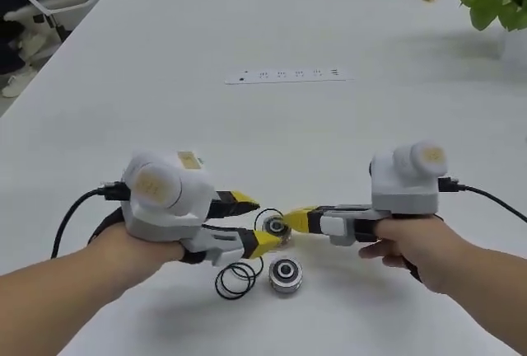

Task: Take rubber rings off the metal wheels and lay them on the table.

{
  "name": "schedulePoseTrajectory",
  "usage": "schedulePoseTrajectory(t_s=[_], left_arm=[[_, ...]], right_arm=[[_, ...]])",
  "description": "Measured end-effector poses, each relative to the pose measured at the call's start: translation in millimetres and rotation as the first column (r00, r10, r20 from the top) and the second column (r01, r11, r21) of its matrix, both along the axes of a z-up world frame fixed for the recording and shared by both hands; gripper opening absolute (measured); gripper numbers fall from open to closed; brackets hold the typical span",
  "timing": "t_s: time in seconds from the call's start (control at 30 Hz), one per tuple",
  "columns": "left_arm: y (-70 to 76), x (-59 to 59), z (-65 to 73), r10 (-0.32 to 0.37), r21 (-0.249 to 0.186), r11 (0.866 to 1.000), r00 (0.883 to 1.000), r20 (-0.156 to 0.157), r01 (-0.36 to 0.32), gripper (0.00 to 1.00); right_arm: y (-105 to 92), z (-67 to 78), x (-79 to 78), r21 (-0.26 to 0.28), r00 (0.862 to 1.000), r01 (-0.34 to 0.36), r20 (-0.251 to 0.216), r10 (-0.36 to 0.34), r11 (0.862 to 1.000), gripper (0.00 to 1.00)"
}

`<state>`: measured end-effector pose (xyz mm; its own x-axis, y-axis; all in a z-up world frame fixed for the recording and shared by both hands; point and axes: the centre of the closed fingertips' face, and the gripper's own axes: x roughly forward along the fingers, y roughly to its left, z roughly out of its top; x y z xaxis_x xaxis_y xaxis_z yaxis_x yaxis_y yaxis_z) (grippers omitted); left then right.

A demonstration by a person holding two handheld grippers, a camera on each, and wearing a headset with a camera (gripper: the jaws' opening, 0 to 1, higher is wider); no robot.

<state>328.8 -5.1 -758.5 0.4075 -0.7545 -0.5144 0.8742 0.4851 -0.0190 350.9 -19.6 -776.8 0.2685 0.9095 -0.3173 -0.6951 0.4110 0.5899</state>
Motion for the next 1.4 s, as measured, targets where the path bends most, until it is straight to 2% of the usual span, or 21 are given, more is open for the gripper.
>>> schedulePoseTrajectory(t_s=[0.27,0.6,0.87,1.07,1.23,1.4], left_arm=[[14.0,-8.0,12.2,0.004,-0.006,1.000,1.000,0.030,-0.004,0.48],[29.2,-17.5,20.8,0.010,0.000,1.000,0.999,0.049,-0.010,0.50],[41.5,-28.0,23.4,0.010,0.015,1.000,0.998,0.062,-0.010,0.52],[50.5,-31.8,21.5,0.033,0.011,0.999,0.998,0.051,-0.034,0.52],[52.1,-29.9,24.7,0.050,-0.001,0.999,0.997,0.054,-0.050,0.52],[51.2,-31.9,25.4,0.045,0.001,0.999,0.997,0.056,-0.045,0.52]], right_arm=[[10.3,7.4,-5.2,0.017,1.000,-0.028,-0.003,0.028,0.999,0.00],[28.2,8.8,-18.8,0.006,0.995,-0.097,-0.008,0.097,0.995,0.00],[42.9,4.8,-31.5,-0.027,0.988,-0.153,-0.009,0.153,0.988,0.00],[52.6,-0.2,-41.2,-0.051,0.982,-0.188,-0.017,0.188,0.981,0.00],[58.4,-4.1,-46.3,-0.071,0.979,-0.206,-0.017,0.205,0.976,0.00],[55.5,-10.5,-44.4,-0.123,0.979,-0.200,0.003,0.201,0.972,0.00]])
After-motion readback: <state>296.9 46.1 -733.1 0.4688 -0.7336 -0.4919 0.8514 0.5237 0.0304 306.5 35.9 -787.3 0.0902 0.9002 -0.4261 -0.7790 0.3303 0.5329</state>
